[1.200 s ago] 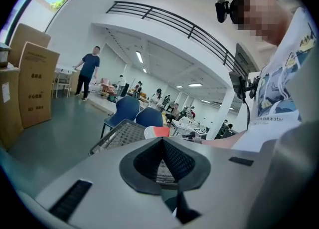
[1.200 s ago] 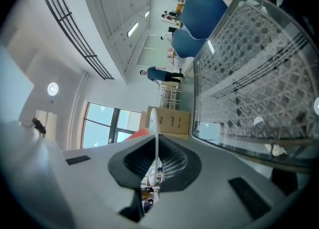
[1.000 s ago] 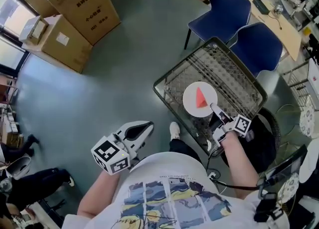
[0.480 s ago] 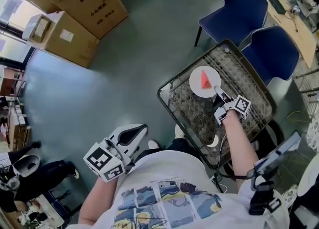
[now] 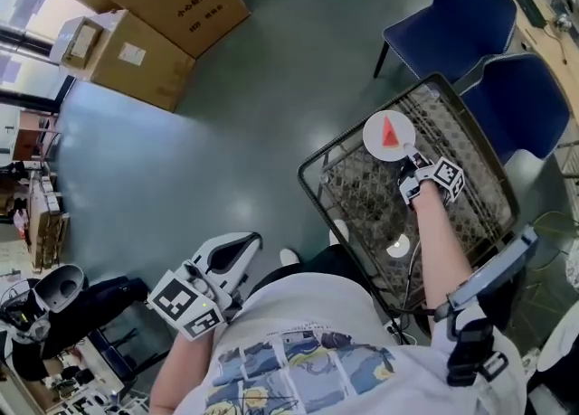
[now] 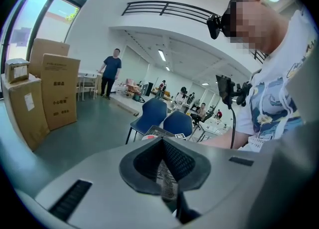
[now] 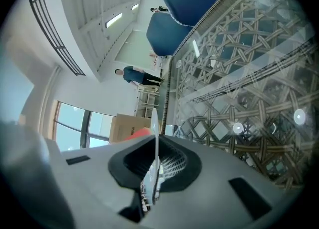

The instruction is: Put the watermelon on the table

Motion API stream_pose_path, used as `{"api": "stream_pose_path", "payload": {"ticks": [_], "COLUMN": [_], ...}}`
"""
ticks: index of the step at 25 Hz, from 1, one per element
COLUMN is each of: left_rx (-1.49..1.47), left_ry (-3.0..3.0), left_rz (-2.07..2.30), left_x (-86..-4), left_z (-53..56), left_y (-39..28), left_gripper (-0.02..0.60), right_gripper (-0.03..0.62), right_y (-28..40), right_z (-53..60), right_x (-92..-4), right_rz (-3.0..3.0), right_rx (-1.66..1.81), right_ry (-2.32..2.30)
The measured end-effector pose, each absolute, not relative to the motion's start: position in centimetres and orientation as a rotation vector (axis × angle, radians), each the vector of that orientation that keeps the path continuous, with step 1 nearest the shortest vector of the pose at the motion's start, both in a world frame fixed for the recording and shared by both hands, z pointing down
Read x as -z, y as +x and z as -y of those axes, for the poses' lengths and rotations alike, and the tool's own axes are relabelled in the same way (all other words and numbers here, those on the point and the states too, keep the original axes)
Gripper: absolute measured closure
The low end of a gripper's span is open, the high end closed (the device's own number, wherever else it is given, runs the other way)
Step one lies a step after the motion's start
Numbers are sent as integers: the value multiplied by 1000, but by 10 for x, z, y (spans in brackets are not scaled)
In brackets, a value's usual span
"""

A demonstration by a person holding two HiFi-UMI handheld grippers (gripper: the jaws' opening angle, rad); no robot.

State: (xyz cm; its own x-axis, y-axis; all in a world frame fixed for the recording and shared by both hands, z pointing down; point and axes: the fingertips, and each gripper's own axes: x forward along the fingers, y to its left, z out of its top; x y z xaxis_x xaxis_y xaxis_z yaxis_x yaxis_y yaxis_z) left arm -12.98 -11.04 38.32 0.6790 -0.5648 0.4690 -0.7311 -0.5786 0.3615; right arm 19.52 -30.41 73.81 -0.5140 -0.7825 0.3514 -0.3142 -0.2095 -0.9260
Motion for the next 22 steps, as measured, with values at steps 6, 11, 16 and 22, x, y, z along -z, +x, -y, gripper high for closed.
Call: {"api": "stream_pose_path", "payload": {"ticks": [6,11,16,22], "left_rx": [-405,-415,-429,-434], "left_ry": [2335,2321,2330,2343], "left_rz": [1008,1011,1009,1007], "left_x": [-390,-395,-394,-389], "left_z": [124,127,129,129], "left_y": [-126,-123,-118,-114], "left_gripper": [572,572,572,572], "right_gripper": [574,574,574,572], "right_y": [201,203,208,208], "right_z": [317,317,321,325], "right_x": [-762,-771,-775,-776], "right_rz": [-1683,-1680,-1711,-1828], "right_rx": [1813,1841,1827,1821], "right_ry": [-1334,-1350,-1439,-1568]}}
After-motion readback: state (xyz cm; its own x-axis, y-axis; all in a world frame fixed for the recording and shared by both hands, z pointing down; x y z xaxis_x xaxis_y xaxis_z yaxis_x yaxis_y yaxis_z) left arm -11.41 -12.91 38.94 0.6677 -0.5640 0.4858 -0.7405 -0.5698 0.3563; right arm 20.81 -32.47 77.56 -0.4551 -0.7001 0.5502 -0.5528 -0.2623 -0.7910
